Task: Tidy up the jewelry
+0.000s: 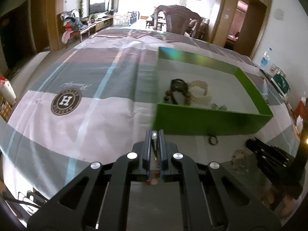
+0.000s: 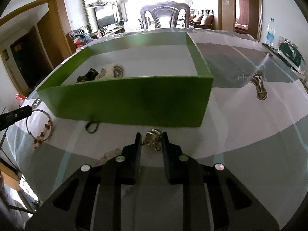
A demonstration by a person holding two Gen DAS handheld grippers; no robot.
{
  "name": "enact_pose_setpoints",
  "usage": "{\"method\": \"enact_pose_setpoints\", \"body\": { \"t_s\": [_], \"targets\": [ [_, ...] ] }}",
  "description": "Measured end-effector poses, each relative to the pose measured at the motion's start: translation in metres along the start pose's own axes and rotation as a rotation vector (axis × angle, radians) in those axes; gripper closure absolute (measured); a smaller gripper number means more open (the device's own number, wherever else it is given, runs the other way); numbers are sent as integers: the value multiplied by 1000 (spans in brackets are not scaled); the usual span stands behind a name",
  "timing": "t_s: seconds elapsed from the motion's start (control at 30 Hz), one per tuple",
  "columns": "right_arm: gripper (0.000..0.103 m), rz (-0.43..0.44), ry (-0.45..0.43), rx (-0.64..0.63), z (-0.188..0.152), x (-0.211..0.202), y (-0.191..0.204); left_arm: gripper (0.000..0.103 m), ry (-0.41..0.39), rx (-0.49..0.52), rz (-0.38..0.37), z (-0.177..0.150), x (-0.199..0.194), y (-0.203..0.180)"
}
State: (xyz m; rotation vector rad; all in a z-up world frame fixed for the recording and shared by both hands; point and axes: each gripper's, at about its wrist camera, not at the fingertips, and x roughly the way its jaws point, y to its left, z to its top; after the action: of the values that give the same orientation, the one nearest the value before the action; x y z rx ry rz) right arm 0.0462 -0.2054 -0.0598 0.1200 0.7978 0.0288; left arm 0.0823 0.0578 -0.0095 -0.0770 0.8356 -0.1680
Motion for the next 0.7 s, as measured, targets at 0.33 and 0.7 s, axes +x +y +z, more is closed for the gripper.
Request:
{"method": "enact_pose_setpoints", "body": {
  "t_s": [0.33,0.7],
  "targets": [
    [82,2,21,10,-5,5,-1,67,66,-40,44,-15,16,25],
    [82,1,18,4,-7,3,0,32,74,42,33,-14,38,7]
  ]
}}
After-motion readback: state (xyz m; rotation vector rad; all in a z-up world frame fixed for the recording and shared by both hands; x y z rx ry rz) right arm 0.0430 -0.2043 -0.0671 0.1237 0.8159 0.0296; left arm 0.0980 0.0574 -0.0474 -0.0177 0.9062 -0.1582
